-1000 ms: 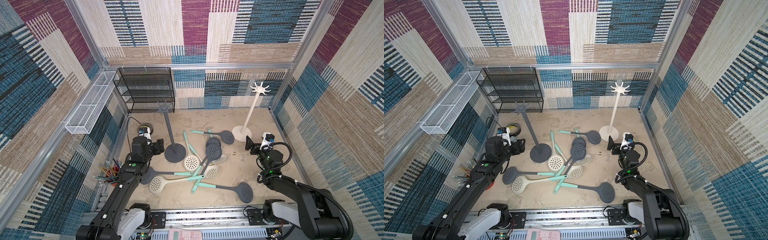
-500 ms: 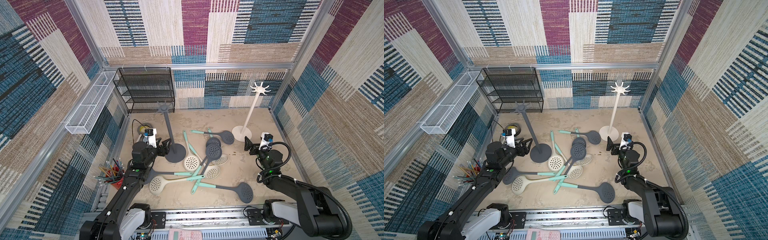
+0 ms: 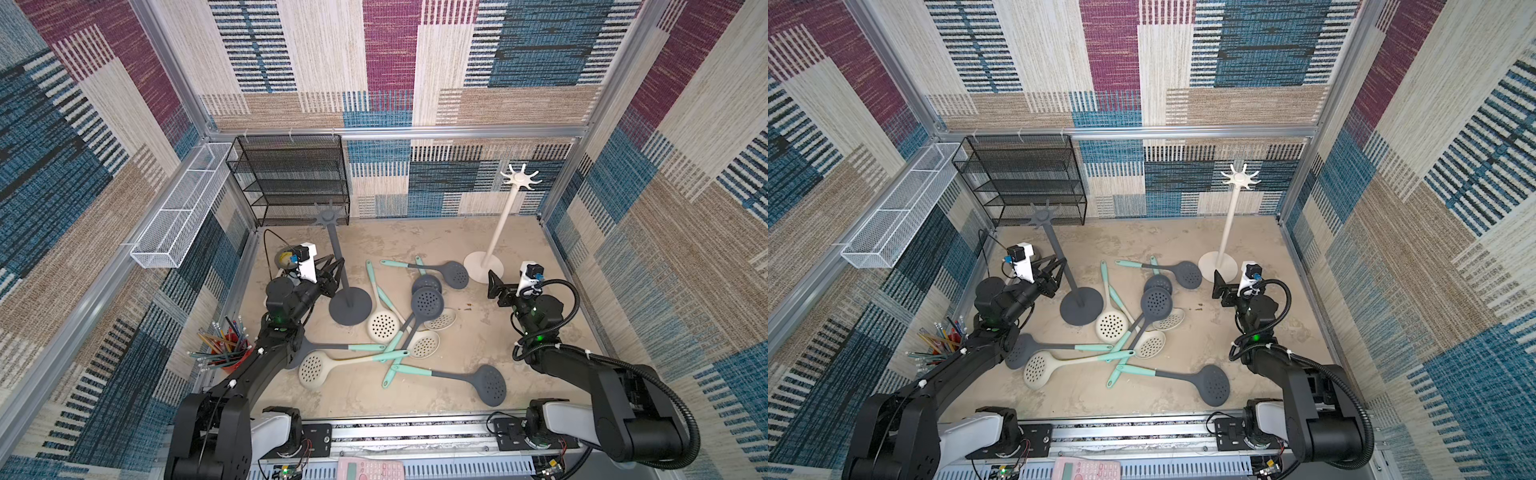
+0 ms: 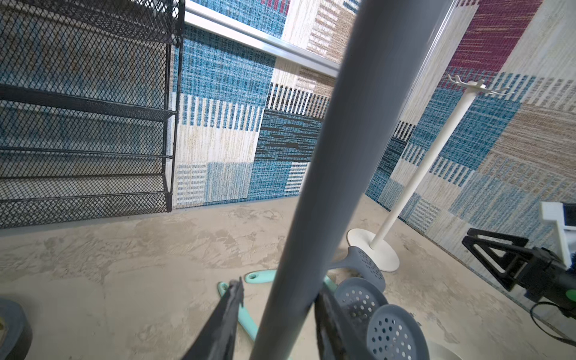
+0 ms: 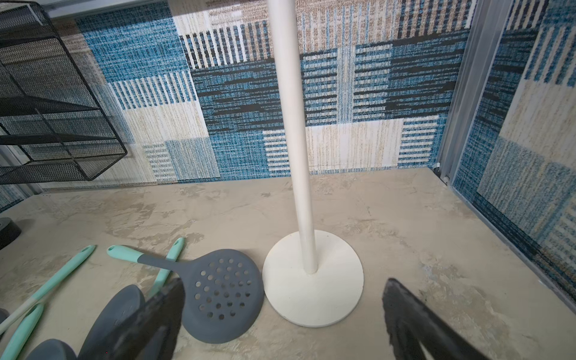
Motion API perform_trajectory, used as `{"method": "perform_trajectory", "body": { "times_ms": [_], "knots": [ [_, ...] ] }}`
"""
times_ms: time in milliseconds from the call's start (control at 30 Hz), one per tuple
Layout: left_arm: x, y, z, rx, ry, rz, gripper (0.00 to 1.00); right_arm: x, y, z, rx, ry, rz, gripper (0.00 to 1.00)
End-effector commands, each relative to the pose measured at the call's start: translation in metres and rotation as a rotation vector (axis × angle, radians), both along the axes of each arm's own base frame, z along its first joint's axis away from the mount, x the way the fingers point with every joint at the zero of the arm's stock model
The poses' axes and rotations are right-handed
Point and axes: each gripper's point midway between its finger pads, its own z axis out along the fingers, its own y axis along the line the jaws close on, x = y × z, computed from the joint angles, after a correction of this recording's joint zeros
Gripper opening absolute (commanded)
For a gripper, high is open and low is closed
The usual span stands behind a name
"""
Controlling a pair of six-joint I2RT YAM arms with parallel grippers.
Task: Hang the skimmer on the kitchen utensil rack
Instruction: Move the rack to the center of the board.
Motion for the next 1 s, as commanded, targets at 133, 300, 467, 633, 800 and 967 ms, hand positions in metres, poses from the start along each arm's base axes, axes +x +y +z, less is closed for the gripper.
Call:
{"method": "perform_trajectory", "body": {
  "times_ms": [133, 300, 467, 633, 800, 967],
  "knots": [
    [0.001, -0.007, 0.029, 0.018, -0.164, -0.037, 0.18, 0.004, -0.003, 0.005, 0.000, -0.011, -0.015, 0.99],
    [0.003, -0.010, 0.033, 0.038, -0.188, -0.051, 0.06, 0.004, -0.004, 0.005, 0.006, -0.011, -0.027, 0.99],
    [0.007, -0.007, 0.041, 0.070, -0.232, -0.021, 0.04, 0.003, -0.004, 0.005, 0.007, -0.012, -0.027, 0.99],
    [0.016, -0.001, 0.047, 0.106, -0.274, 0.035, 0.03, 0.001, -0.004, 0.006, 0.005, -0.021, -0.025, 0.99],
    [0.034, 0.007, 0.053, 0.138, -0.313, 0.097, 0.02, 0.000, -0.004, 0.007, 0.005, -0.029, -0.025, 0.99],
    [0.057, 0.014, 0.055, 0.151, -0.334, 0.157, 0.02, -0.001, -0.003, 0.007, 0.002, -0.029, -0.017, 0.99]
  ]
}}
